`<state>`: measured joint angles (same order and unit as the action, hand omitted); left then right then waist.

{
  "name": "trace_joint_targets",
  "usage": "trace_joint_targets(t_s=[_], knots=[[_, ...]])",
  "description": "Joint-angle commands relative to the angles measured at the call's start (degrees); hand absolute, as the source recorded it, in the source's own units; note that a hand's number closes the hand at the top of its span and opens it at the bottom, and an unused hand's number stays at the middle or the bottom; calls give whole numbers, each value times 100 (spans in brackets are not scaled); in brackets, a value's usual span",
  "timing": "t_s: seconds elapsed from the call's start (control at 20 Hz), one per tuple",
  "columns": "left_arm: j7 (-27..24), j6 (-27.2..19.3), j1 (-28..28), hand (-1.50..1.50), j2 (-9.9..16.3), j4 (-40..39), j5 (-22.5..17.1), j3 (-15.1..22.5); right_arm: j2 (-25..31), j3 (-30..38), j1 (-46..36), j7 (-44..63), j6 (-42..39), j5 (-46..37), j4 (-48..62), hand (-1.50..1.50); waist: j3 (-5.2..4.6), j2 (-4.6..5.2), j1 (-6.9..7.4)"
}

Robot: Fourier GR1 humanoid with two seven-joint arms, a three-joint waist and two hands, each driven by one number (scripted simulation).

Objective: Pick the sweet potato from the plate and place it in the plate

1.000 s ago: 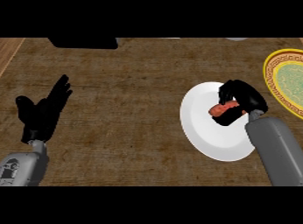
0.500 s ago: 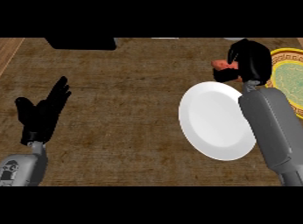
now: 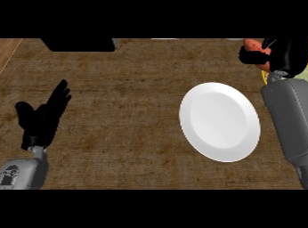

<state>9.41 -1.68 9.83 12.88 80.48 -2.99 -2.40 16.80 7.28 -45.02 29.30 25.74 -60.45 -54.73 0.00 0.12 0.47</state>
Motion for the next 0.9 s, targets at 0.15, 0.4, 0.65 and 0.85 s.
trace_joint_targets(t_s=[0.15,0.4,0.65,0.85], knots=[[-51,66,-430,0,-85,408,42,67,571,647,245,-303,132,523,177,150,1,-16,-2],[-6,92,61,0,-19,-14,32,-103,1203,1283,105,-1371,467,1087,1501,150,5,21,39],[135,176,-154,0,-66,277,-36,-61,1694,1361,79,-1809,184,1087,2376,150,7,28,85],[3,166,122,0,46,-37,39,-191,1699,1507,73,-2314,-160,1353,3091,150,10,50,108]])
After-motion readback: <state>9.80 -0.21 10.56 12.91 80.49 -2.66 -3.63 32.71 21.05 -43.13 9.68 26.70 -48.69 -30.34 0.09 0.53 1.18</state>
